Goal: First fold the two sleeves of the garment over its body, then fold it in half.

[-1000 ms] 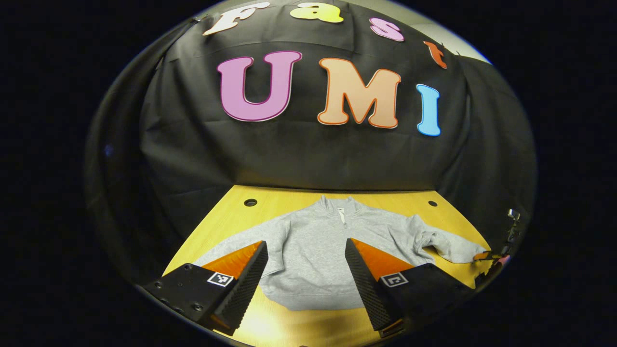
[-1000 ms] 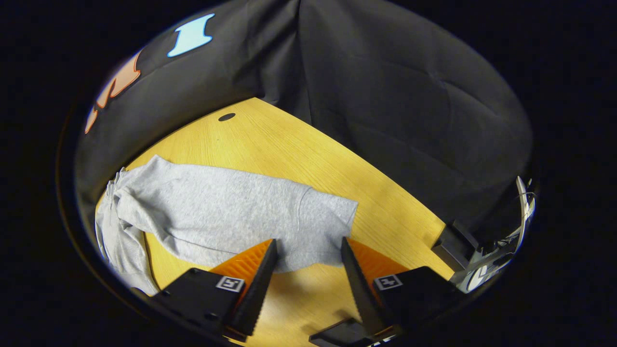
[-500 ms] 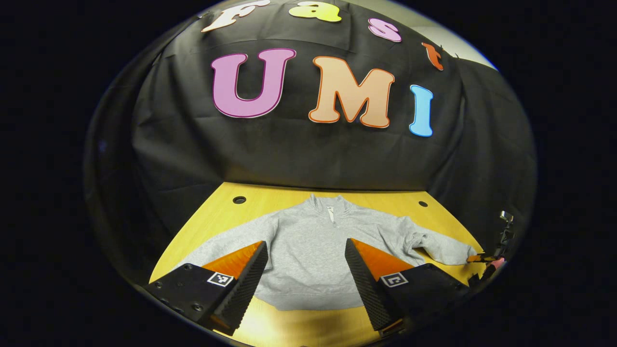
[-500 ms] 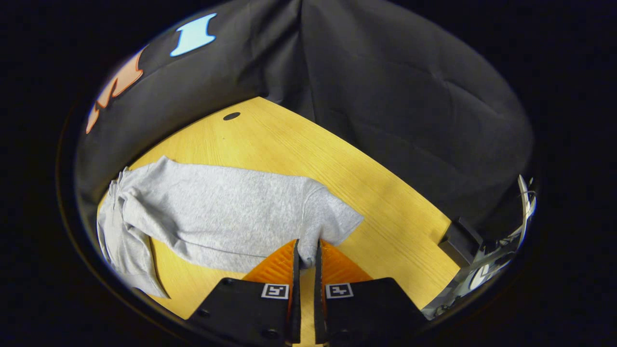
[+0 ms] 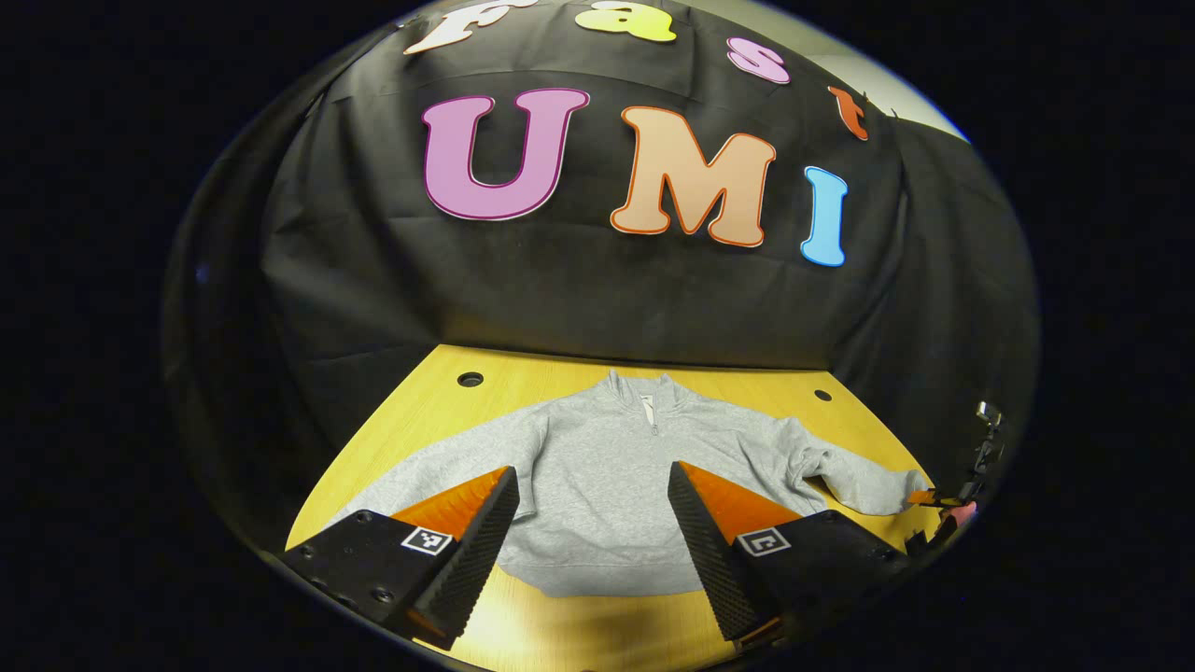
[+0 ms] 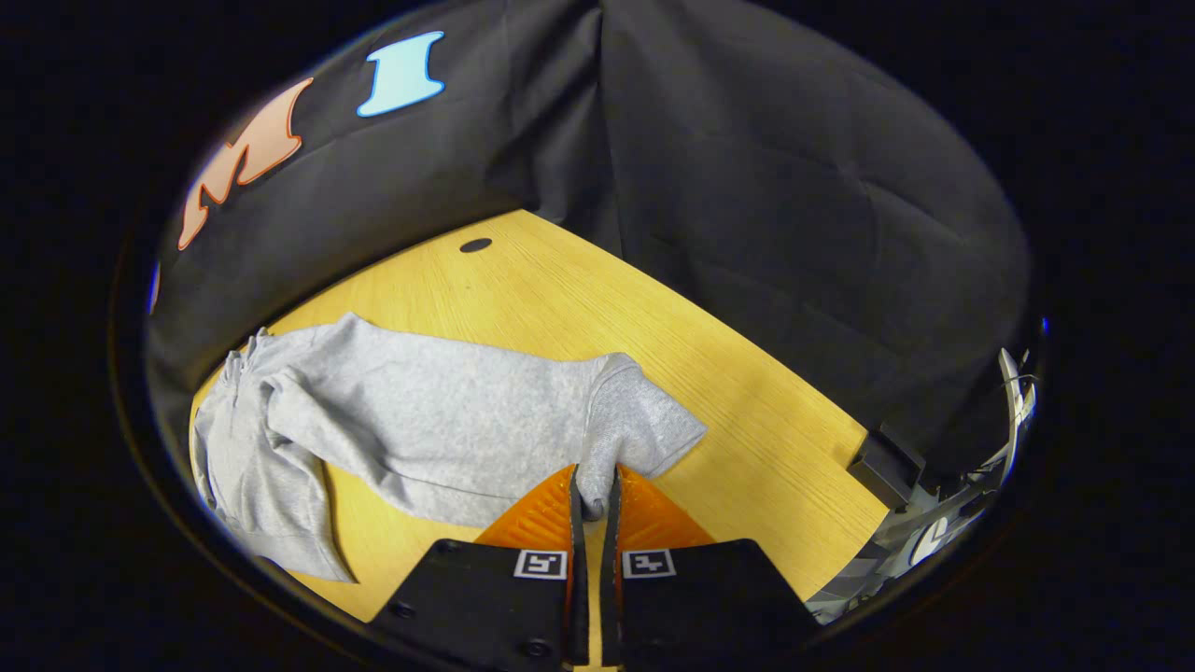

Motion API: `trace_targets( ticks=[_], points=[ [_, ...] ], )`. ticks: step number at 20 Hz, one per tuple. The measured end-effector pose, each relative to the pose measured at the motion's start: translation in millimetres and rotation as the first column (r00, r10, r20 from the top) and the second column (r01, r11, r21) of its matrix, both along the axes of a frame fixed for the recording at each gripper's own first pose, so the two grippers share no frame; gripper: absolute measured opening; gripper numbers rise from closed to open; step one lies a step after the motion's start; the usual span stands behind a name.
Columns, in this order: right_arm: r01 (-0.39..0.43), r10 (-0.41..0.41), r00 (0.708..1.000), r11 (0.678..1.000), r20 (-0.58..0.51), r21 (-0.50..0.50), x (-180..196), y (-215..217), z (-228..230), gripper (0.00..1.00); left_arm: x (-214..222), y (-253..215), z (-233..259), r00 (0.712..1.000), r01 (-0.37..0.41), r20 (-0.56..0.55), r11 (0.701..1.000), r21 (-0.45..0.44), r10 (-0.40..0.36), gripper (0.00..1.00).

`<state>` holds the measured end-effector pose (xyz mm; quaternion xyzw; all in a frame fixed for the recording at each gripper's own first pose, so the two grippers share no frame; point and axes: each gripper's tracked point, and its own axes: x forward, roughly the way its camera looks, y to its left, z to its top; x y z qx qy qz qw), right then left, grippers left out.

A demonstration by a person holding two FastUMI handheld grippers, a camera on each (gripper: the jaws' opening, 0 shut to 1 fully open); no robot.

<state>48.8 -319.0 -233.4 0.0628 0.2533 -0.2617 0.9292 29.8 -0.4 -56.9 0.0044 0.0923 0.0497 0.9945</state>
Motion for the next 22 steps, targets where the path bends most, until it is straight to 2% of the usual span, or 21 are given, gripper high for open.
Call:
trace_targets(
  ticks=[4,8,14,22],
  points=[
    [-0.096,0.097,0.993,0.995,0.065,-0.013,12,48,32,0.07,-1,8,0,1.000,-0.001,0.004,1.000,-0.009,0.001,0.94],
    [-0.209,0.207,0.967,0.978,0.146,0.000,29,113,63,0.10,-7,18,-2,1.000,-0.002,0.008,1.000,-0.016,0.002,0.94],
    [-0.376,0.371,0.905,0.926,0.209,-0.018,59,205,100,0.07,-17,44,-2,1.000,-0.026,0.005,1.000,0.003,0.026,0.94],
    [-0.540,0.527,0.810,0.841,0.255,-0.022,94,317,128,0.07,-34,78,-10,0.997,-0.077,-0.007,0.997,-0.007,0.077,0.94]
  ],
)
